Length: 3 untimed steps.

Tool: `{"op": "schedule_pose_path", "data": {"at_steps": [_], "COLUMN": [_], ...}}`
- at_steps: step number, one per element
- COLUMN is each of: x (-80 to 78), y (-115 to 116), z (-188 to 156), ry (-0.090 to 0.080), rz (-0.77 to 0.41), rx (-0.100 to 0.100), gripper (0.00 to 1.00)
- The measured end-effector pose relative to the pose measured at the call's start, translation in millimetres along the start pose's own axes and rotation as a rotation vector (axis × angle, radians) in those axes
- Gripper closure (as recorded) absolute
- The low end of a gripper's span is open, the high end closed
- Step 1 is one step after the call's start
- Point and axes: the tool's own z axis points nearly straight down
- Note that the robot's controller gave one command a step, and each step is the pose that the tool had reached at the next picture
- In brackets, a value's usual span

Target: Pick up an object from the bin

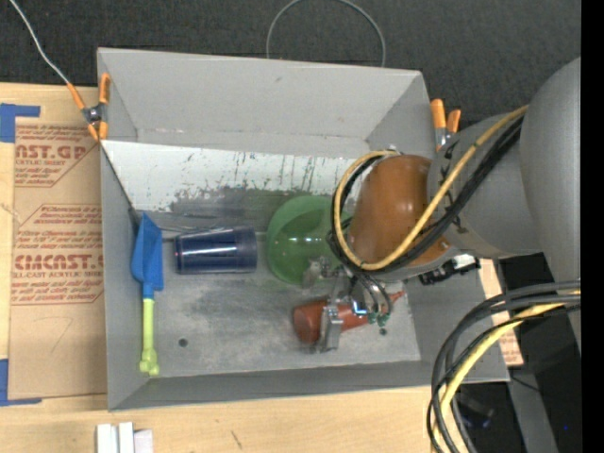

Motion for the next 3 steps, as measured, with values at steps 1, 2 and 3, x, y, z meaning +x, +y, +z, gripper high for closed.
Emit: {"op": "schedule_pose_path", "data": {"at_steps": [1,2,3], "x": [17.8,17.8,23.7], "y": [-1,-1,6], "z": [9,9,-70], "ry": [0.002,0.002,0.007], "rz": [0.138,0.138,0.130], "rx": [-0.002,-0.002,-0.002], "gripper": [1.00,1.00,1.00]}}
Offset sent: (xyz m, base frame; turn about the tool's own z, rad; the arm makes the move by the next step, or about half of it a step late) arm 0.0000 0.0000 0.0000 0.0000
